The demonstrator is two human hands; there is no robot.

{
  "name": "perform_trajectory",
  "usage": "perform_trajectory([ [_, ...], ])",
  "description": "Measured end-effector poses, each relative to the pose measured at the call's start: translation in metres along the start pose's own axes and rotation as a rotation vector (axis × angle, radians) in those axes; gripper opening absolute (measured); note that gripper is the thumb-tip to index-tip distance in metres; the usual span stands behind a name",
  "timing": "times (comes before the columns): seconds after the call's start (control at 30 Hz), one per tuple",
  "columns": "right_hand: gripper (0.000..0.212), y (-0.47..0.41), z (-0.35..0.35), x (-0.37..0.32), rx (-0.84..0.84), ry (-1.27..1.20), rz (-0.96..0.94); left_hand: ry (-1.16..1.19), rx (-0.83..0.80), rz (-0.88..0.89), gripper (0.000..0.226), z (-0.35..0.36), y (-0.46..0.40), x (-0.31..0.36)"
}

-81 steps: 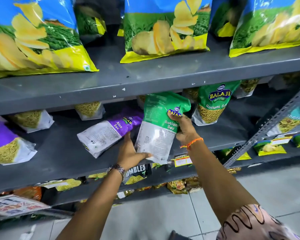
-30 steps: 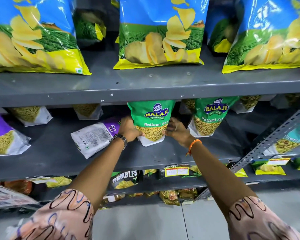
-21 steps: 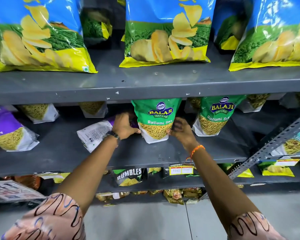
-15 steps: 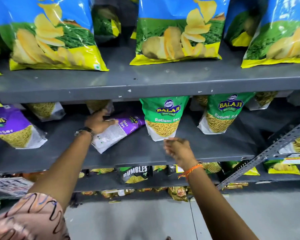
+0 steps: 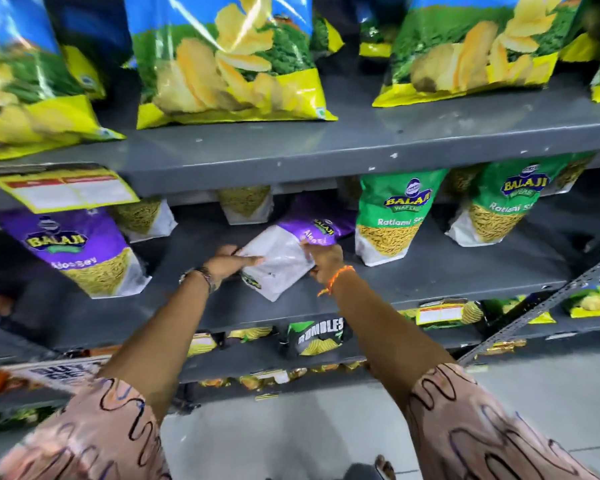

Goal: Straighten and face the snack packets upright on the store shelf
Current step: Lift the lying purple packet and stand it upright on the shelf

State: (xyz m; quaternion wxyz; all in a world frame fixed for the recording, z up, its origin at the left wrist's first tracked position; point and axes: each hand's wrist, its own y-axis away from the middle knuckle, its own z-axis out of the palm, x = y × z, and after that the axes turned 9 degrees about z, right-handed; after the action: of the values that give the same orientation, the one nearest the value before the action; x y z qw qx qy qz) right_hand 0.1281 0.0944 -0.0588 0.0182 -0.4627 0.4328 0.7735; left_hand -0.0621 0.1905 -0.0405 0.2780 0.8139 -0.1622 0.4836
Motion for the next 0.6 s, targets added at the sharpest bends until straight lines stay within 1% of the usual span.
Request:
perform_trajectory([
  [0.03, 0.022, 0.001, 0.003, 0.003, 0.019, 0.033, -0.063, 0.020, 0.025, 0.038, 0.018, 0.002, 0.007, -0.001],
  [0.07, 0.022, 0.002, 0.005, 0.005, 0.050, 0.066, -0.128, 0.037, 0.076, 0.073, 0.022, 0.002, 0.010, -0.005],
  [0.13, 0.021, 0.009, 0.008, 0.009, 0.037, 0.063, -0.238, 0.054, 0.154, 0.116, 0.042, -0.001, 0.022, -0.012],
  [0.2, 0.033, 0.016, 0.008, 0.012, -0.024, 0.021, -0.318, 0.054, 0.202, 0.166, 0.063, -0.004, 0.038, -0.021],
  [0.23, 0.037, 0.025, 0.009, 0.011, -0.046, 0.032, -0.342, 0.072, 0.209, 0.193, 0.068, -0.006, 0.046, -0.025],
  [0.3, 0.043, 0.039, 0.018, 0.008, -0.101, 0.017, -0.415, 0.076, 0.253, 0.231, 0.073, -0.012, 0.055, -0.028],
  [0.33, 0.049, 0.045, 0.024, 0.006, -0.126, -0.030, -0.471, 0.084, 0.281, 0.256, 0.076, -0.015, 0.055, -0.030],
  [0.37, 0.054, 0.049, 0.030, 0.005, -0.122, -0.027, -0.527, 0.083, 0.307, 0.275, 0.079, -0.019, 0.056, -0.029],
  [0.47, 0.061, 0.056, 0.046, 0.002, -0.102, 0.091, -0.611, 0.026, 0.379, 0.327, 0.083, -0.028, 0.056, -0.027],
  [0.6, 0.063, 0.057, 0.054, 0.003, -0.082, 0.249, -0.699, 0.030, 0.388, 0.291, 0.080, -0.027, 0.052, -0.022],
])
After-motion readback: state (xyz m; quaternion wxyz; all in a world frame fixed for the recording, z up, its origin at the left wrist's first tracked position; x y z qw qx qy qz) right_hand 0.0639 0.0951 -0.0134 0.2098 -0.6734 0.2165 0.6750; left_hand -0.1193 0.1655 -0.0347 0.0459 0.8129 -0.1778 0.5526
